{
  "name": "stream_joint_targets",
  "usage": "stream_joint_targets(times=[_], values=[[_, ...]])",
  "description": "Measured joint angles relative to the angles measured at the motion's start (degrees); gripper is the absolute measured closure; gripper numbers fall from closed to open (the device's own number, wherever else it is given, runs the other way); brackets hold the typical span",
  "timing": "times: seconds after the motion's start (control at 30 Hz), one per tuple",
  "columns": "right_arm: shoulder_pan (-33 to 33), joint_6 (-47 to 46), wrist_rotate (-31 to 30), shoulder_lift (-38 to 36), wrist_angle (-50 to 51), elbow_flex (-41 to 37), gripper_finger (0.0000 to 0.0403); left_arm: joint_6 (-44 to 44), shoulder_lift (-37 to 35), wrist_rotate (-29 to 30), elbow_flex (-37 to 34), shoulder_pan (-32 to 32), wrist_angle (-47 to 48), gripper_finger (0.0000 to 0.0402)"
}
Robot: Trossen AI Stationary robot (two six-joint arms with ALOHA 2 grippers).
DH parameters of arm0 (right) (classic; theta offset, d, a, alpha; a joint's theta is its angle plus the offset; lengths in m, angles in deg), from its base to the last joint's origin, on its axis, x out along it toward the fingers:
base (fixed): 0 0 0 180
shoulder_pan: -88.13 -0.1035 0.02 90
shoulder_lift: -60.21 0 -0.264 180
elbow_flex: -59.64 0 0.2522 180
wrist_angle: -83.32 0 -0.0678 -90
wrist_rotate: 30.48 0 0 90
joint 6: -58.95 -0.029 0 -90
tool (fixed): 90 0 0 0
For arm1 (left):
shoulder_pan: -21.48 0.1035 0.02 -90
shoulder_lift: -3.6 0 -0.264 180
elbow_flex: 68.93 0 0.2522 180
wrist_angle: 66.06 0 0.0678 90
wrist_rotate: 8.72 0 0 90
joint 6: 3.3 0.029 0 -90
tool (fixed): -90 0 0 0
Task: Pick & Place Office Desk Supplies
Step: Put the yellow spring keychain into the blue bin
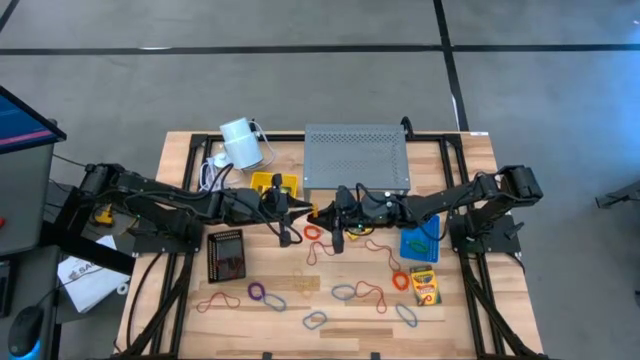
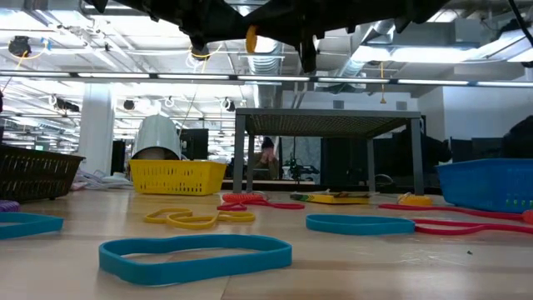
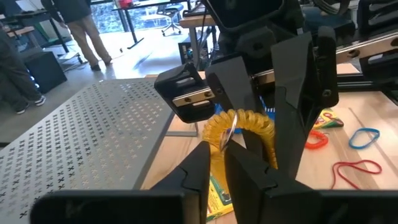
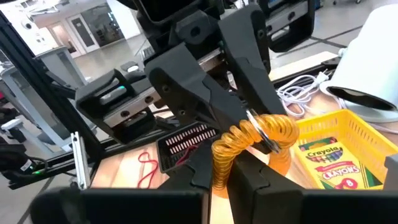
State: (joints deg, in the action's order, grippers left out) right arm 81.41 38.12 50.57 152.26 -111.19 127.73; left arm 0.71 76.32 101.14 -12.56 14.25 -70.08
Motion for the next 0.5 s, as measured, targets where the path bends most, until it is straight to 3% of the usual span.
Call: stream_joint_targets(times=[0.5], values=[[-0.4, 0.3, 1.5, -5.9, 6.2, 0.0, 0.0384, 0.2, -0.4, -0.1, 0.0, 0.0, -0.2, 0.0246]])
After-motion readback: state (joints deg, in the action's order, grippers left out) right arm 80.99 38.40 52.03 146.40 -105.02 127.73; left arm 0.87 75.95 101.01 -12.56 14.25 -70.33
